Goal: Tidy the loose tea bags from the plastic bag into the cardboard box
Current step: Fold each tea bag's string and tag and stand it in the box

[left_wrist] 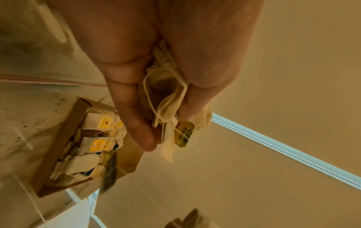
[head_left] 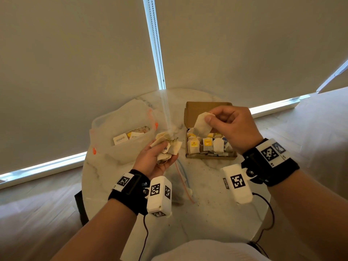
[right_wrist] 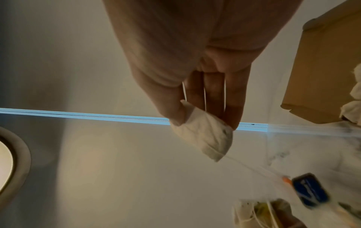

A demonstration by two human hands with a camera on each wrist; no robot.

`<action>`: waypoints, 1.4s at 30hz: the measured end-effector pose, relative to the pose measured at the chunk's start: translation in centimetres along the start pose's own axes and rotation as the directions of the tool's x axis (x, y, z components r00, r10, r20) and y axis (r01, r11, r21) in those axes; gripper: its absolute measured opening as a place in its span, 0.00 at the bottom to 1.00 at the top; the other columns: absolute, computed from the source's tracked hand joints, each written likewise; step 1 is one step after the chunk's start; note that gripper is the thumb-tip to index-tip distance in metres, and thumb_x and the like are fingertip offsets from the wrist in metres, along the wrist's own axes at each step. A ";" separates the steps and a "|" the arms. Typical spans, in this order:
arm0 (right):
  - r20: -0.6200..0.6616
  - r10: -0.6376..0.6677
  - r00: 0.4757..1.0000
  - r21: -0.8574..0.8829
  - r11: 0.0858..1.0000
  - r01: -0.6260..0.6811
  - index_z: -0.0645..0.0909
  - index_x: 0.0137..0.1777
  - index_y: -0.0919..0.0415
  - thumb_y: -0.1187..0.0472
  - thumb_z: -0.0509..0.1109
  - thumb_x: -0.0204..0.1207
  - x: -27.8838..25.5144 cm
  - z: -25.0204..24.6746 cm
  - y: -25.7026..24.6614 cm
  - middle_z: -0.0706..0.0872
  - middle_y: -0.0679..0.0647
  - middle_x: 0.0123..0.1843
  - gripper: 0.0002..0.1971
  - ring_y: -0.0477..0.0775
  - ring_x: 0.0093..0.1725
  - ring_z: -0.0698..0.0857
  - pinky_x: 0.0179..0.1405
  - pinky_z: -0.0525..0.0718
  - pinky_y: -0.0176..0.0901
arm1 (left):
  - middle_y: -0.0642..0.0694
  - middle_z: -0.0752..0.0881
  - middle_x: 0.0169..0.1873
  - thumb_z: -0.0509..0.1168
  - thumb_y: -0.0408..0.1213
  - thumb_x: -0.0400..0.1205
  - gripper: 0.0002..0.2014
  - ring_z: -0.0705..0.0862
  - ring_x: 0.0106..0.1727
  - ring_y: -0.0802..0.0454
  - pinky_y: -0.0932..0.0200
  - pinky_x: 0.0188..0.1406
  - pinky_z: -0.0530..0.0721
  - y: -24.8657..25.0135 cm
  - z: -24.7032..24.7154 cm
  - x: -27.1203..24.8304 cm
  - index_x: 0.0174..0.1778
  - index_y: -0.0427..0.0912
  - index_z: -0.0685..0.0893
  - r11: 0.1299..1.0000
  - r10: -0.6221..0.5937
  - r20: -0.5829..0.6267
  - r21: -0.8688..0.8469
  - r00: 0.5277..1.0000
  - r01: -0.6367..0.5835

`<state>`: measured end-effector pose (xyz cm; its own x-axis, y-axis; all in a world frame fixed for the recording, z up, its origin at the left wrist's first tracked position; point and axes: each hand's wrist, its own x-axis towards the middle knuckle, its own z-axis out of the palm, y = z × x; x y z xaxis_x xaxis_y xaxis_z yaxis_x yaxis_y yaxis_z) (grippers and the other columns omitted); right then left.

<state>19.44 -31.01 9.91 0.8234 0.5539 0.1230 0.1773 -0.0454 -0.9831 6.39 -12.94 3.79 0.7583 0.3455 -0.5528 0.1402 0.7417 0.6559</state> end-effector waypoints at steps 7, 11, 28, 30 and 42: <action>-0.188 0.089 0.978 0.061 0.995 -0.078 0.88 0.49 0.53 0.63 0.73 0.79 0.6 -0.3 0.4 0.93 0.50 0.42 0.04 0.51 0.45 0.92 0.43 0.92 0.49 | 0.34 0.88 0.53 0.61 0.24 0.84 0.15 0.88 0.59 0.33 0.48 0.39 0.90 0.7 -0.5 0.0 0.66 0.35 0.81 0.997 0.051 0.000 -0.051 0.999 -0.051; -0.173 0.101 0.980 0.050 0.994 -0.094 0.87 0.48 0.54 0.63 0.72 0.79 0.5 -0.1 0.8 0.92 0.49 0.41 0.04 0.51 0.43 0.92 0.42 0.92 0.50 | 0.38 0.89 0.41 0.60 0.22 0.83 0.12 0.90 0.41 0.43 0.54 0.33 0.89 1.2 -0.2 -0.3 0.52 0.39 0.86 0.996 0.078 -0.002 0.033 0.997 -0.078; 0.088 0.093 0.992 -0.023 0.996 -0.091 0.88 0.48 0.63 0.65 0.73 0.79 0.0 4.1 2.6 0.91 0.60 0.41 0.03 0.58 0.39 0.90 0.36 0.91 0.50 | 0.46 0.84 0.28 0.82 0.31 0.69 0.08 0.76 0.25 0.51 0.60 0.21 0.74 2.7 1.7 -1.1 0.38 0.45 0.91 0.730 0.350 0.133 0.581 0.927 -0.359; 0.101 0.088 0.991 -0.028 0.996 -0.085 0.89 0.50 0.65 0.64 0.73 0.78 0.1 4.3 2.5 0.92 0.60 0.41 0.06 0.61 0.39 0.91 0.37 0.91 0.52 | 0.41 0.84 0.28 0.81 0.32 0.72 0.06 0.76 0.25 0.46 0.59 0.21 0.74 3.2 2.2 -1.2 0.41 0.44 0.92 0.666 0.379 0.197 0.620 0.904 -0.414; 0.360 0.219 0.907 0.072 0.963 -0.261 0.85 0.59 0.65 0.66 0.77 0.74 -1.2 3.6 2.9 0.93 0.62 0.47 0.14 0.59 0.50 0.92 0.56 0.89 0.52 | 0.35 0.89 0.39 0.77 0.26 0.75 0.05 0.77 0.26 0.46 0.59 0.21 0.75 4.7 3.5 -1.3 0.41 0.40 0.92 0.637 0.464 0.235 0.581 0.854 -0.506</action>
<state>17.04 -28.83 6.44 0.5917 0.7915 -0.1527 -0.0833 -0.1284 -0.9882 8.28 -11.91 9.32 0.8626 0.5036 -0.0472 0.0756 -0.0362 0.9965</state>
